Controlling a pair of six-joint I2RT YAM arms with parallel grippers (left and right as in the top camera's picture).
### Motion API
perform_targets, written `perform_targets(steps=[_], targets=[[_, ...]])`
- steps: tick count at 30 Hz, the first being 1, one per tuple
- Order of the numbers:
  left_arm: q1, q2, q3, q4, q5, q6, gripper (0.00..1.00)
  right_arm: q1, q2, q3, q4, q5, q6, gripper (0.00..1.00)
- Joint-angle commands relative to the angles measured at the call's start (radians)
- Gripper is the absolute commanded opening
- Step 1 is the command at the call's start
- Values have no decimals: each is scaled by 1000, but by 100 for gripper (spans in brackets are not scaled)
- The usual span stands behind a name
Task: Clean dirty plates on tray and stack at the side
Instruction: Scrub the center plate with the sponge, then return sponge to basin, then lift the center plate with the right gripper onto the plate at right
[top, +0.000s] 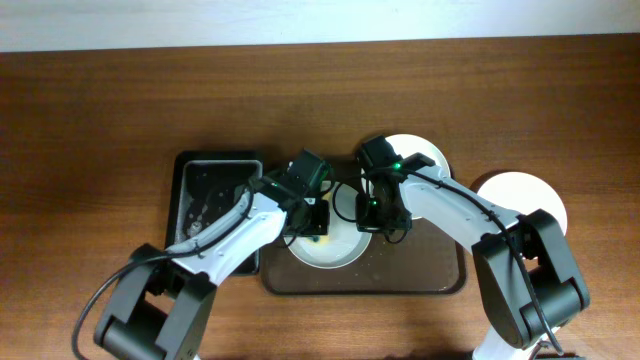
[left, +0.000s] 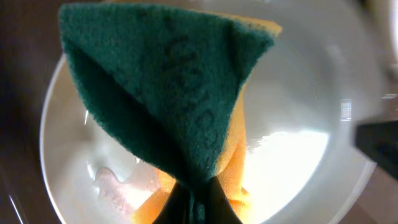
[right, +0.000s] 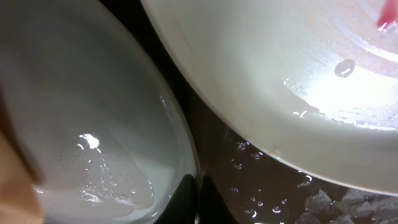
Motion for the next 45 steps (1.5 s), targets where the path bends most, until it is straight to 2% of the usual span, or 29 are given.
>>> perform_targets(steps=[1,3,5,7,10,12,14,15,16,17,19,21,22,24,28,30,33,34,36,37,38,40,42,43,45], targets=[[10,-54,31,31,122,26,0,5,-11,-7,-8,28,0,8],[-2,-11,17,71,127,-50,0,5,-11,-7,-8,28,0,9],[-47,61,17,117,163,-49,0,5,-11,-7,-8,28,0,8],[-57,98,17,100,146,-49,0,5,-11,-7,-9,28,0,8],[-23,91,18,-43,-61,-49,0,5,-11,-7,-9,28,0,8],[8,61,18,-100,-117,-45,0,5,-11,-7,-9,28,0,7],[33,-33,18,-106,-118,45,0,5,-11,-7,-8,28,0,4],[32,-86,20,-107,-101,85,0,5,-11,-7,-8,28,0,12],[32,-146,20,-112,-64,110,0,5,-11,-7,-4,28,0,31],[33,-200,20,-132,-64,113,0,5,-11,-7,3,29,0,31],[56,-287,20,-207,-140,113,0,5,-11,-7,12,28,0,21],[119,-299,19,-246,-172,116,0,5,-10,-7,11,-40,-62,17],[175,-298,17,-247,-172,145,0,5,-9,-9,11,-60,-71,10],[254,-292,15,-241,-167,206,0,5,-9,-11,10,-64,-71,4],[407,-217,-14,-222,-96,289,0,5,-10,-11,5,-93,-71,4],[456,-147,-30,-195,34,377,0,5,-19,-10,10,-89,-72,4],[478,-27,-34,-187,35,404,0,5,-151,-8,-12,41,-102,4],[478,-6,-34,-187,30,404,5,5,-213,-8,-21,110,-103,4],[478,14,-34,-188,24,404,80,5,-309,-8,-36,214,-124,4],[478,14,-34,-188,24,404,96,8,-343,-8,-47,273,-123,4],[478,14,-34,-191,24,404,100,14,-358,-8,-54,323,-123,4],[477,14,-34,-232,25,403,98,82,-384,0,-69,517,-122,4],[476,14,-34,-244,32,403,79,166,-385,12,-68,674,-119,4],[472,14,-37,-245,33,403,73,209,-385,18,-68,752,-119,4],[454,15,-72,-241,36,404,72,315,-385,23,-63,916,-119,4]])
